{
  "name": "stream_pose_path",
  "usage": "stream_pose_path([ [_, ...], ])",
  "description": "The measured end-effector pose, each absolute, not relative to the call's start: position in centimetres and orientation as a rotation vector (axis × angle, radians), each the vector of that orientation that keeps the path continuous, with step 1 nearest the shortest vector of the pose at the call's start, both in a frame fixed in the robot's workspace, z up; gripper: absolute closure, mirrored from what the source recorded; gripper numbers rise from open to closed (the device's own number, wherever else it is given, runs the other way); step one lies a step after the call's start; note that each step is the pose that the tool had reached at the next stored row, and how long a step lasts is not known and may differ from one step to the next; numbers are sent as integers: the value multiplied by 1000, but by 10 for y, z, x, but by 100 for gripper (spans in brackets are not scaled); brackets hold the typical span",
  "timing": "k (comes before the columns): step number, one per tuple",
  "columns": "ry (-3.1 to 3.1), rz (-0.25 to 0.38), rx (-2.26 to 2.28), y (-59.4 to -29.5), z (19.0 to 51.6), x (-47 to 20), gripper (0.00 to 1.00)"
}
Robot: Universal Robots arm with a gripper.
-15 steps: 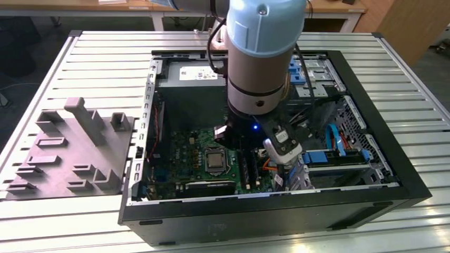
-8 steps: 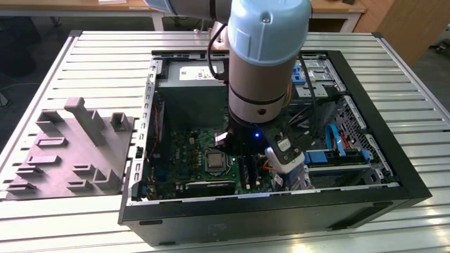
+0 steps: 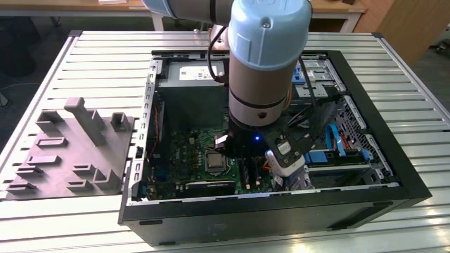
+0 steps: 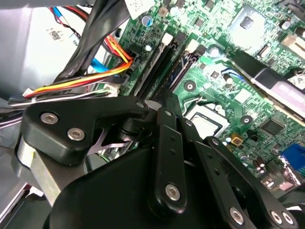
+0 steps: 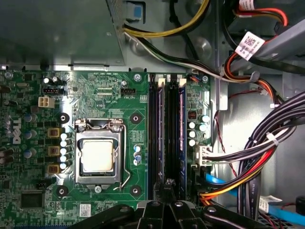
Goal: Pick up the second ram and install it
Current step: 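Press down the second ram until it locks into place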
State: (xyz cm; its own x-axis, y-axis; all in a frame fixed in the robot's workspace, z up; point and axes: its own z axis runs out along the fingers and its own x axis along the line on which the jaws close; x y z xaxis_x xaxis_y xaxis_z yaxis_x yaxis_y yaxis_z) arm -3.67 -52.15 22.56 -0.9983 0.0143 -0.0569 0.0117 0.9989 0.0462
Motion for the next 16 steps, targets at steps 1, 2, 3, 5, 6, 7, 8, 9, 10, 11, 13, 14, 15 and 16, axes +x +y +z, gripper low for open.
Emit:
stream_pose_path([
  [1, 3083, 71, 20, -522, 225, -37, 90],
  [2, 3084, 71, 20, -522, 224, -37, 90],
  [3, 3084, 70, 20, -522, 223, -37, 90],
  [5, 3084, 70, 20, -522, 223, -37, 90],
  [6, 3084, 70, 20, -522, 223, -37, 90],
  [7, 3084, 70, 20, -522, 223, -37, 90],
  [8, 3084, 70, 20, -522, 223, -37, 90],
  [9, 3083, 71, 20, -522, 222, -37, 90],
  [10, 3083, 71, 20, -522, 222, -37, 90],
  [11, 3084, 70, 20, -522, 221, -37, 90],
  [13, 3084, 70, 20, -522, 221, -37, 90],
  [14, 3084, 70, 20, -522, 221, -37, 90],
  [15, 3084, 70, 20, -522, 221, -37, 90],
  [16, 3084, 70, 20, -522, 220, -37, 90],
])
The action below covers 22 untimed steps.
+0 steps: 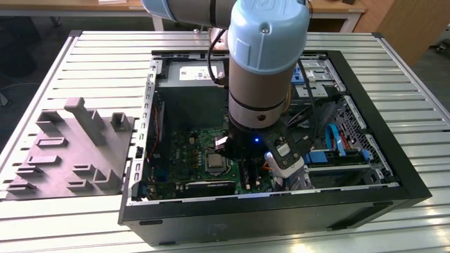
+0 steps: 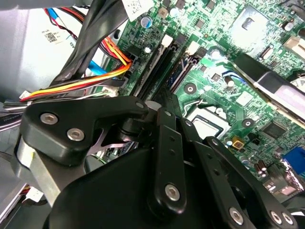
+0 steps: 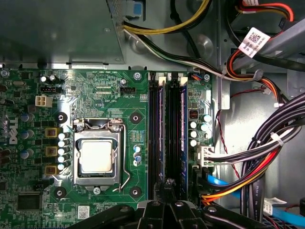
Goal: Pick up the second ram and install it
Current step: 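Press down the second ram until it locks into place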
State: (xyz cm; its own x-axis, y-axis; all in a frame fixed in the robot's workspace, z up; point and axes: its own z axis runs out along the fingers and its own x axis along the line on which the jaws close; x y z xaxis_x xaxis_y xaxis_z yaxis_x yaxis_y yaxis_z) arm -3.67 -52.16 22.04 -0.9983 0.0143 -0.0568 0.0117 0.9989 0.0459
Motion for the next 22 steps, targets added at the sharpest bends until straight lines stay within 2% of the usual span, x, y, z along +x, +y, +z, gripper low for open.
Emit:
stream_pose_path([
  [22, 3083, 72, 20, -522, 218, -37, 90],
])
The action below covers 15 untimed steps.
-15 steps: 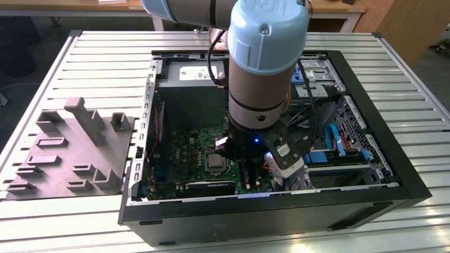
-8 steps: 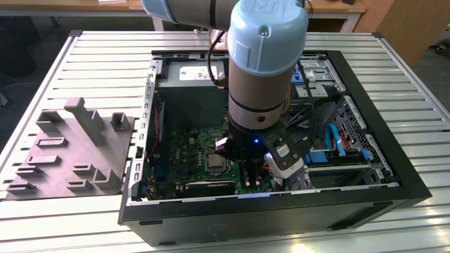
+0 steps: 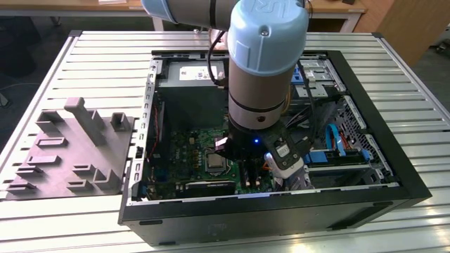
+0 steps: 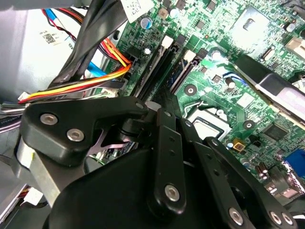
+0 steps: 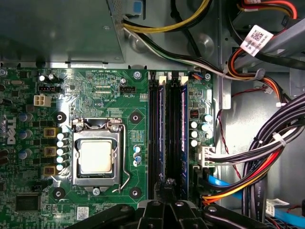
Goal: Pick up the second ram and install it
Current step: 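Press down the second ram until it locks into place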
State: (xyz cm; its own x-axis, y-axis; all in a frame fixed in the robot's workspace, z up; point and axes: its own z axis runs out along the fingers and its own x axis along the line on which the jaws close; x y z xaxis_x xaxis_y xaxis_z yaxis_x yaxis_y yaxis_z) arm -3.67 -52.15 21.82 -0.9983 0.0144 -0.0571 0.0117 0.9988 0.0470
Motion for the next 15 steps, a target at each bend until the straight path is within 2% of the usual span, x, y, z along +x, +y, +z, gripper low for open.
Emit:
stream_pose_path([
  [15, 3083, 71, 20, -522, 254, -37, 90],
])
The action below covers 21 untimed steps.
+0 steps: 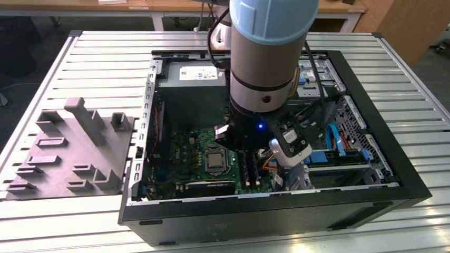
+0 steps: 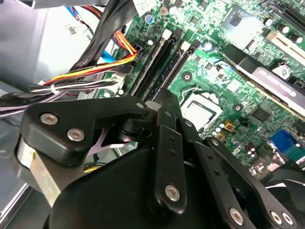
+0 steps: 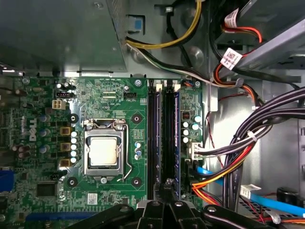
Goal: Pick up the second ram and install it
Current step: 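Press down the second ram until it locks into place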
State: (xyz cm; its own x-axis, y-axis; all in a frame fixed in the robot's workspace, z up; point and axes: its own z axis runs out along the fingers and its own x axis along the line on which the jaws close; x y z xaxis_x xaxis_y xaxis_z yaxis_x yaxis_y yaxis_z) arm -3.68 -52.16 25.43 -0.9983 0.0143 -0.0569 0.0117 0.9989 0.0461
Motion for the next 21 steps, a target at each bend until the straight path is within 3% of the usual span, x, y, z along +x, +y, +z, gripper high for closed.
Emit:
stream_pose_path([
  [21, 3083, 81, 20, -498, 252, -37, 90],
])
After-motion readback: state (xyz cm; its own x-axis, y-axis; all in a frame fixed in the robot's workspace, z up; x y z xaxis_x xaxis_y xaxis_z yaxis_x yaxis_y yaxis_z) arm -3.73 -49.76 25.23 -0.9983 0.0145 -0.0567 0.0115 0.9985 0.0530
